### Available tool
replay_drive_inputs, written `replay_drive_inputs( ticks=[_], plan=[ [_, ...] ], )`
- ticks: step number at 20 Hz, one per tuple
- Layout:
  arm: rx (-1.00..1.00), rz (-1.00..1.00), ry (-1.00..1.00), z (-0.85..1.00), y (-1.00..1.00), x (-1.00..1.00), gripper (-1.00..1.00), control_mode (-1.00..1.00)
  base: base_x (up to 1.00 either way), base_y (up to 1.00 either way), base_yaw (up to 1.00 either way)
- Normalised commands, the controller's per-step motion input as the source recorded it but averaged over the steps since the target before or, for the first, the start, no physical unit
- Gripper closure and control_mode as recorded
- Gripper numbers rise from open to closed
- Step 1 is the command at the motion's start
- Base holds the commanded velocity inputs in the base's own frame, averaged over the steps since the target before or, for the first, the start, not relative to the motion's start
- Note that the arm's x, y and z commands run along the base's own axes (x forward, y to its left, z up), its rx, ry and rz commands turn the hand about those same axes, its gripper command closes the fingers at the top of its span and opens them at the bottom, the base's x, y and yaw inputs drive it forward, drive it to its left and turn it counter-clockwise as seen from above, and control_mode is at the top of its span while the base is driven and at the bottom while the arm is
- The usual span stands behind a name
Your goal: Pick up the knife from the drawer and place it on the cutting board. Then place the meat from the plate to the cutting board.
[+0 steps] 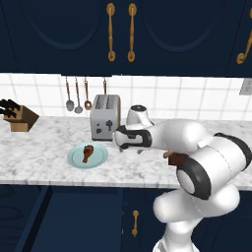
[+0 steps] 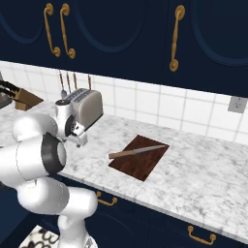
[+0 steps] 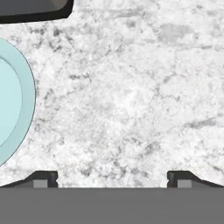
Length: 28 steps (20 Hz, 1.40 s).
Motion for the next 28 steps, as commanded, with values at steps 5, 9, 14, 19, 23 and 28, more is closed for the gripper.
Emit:
replay_drive_inputs(
  ticks=[5,9,14,19,23,28],
  plan=[
    [-0.01,0.09,0.00,0.00,1.00,0.00,-1.00,-1.00,0.00,0.00,0.00],
    [0.00,-0.01,0.00,0.00,0.89,0.27,-1.00,-1.00,0.00,0.00,0.00],
    [0.00,-0.04,0.06,0.00,0.39,0.53,-1.00,-1.00,0.00,0.00,0.00],
    [-0.06,-0.03,0.12,-0.09,0.24,0.47,-1.00,-1.00,0.00,0.00,0.00],
    [-0.09,-0.04,0.02,-0.03,0.54,0.24,-1.00,-1.00,0.00,0.00,0.00],
    [-0.04,-0.02,0.02,-0.13,0.18,0.29,-1.00,-1.00,0.00,0.00,0.00]
  ],
)
